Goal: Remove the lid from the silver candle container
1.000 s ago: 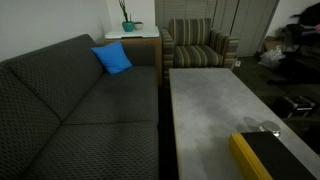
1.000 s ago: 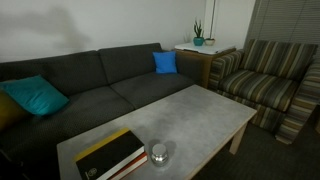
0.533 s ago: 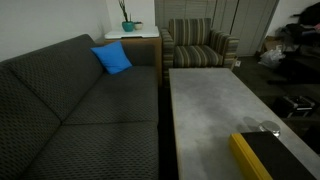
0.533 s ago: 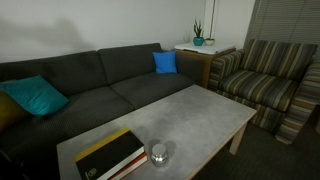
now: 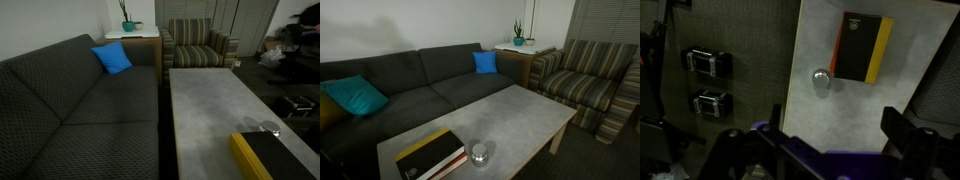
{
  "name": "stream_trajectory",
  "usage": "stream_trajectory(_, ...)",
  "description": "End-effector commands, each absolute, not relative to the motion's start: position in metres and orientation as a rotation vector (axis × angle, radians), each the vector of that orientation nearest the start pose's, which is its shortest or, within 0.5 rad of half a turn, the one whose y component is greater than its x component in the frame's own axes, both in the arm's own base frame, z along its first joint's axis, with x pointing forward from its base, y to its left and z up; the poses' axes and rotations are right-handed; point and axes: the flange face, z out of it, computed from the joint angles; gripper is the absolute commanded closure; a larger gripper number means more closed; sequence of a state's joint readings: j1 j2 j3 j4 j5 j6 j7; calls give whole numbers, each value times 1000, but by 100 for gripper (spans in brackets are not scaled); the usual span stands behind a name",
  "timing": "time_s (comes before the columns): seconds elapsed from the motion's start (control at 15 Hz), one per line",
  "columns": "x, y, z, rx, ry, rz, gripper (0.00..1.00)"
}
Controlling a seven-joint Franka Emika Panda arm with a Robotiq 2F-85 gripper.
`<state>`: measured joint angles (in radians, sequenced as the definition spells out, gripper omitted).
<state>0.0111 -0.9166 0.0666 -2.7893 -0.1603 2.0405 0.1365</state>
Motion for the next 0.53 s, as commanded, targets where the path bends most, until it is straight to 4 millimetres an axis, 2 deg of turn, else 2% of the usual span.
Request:
stream_trajectory(0.0,317,-14,445,-3266,90,-206,0)
stream_trajectory(0.33,360,-57,430,-3208,132,-177,0)
stream_trajectory(0.47,379,-64,408,-3180,114,-133,0)
